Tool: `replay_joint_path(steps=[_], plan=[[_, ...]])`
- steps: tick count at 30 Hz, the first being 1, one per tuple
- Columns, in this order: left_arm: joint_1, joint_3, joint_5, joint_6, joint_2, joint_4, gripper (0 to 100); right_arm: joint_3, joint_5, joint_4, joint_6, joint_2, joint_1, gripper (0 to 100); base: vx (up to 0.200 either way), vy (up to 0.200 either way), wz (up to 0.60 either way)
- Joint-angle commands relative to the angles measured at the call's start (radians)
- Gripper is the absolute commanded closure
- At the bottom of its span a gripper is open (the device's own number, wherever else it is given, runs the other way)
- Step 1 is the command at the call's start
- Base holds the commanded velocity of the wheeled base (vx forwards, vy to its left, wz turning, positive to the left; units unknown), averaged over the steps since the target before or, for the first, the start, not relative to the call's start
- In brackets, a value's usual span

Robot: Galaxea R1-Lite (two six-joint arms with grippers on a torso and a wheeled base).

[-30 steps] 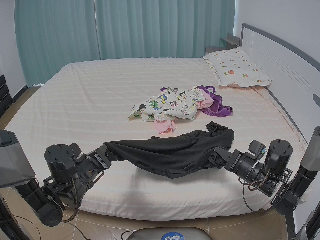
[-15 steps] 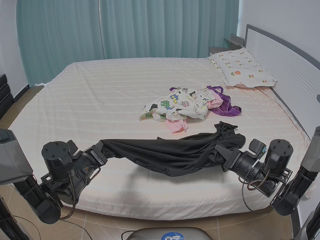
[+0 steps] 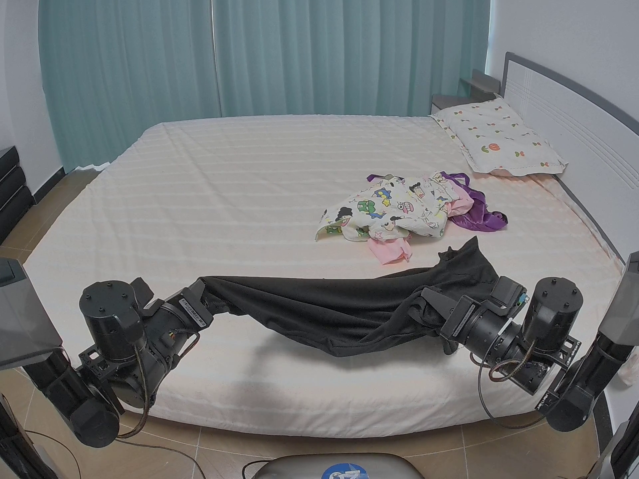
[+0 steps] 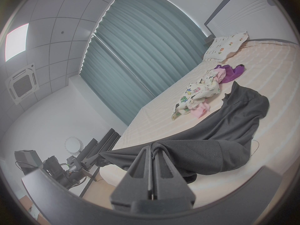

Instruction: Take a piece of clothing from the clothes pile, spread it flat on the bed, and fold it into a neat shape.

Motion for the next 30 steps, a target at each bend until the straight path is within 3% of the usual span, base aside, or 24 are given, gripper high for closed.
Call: replay_joint_path(steps=[1,30], plan=[[-0.003,0.001,0.000,0.000,-0.002,-0.001,100,-0.007,-0.001,-0.015,0.000,0.013,0.013,100,0.000,0.200,0.00],[0.008,0.002,0.002,0.003,-0.028,-0.001,100,-0.019,-0.002,-0.017,0.005,-0.001,0.020,100,0.000,0.200,0.00]])
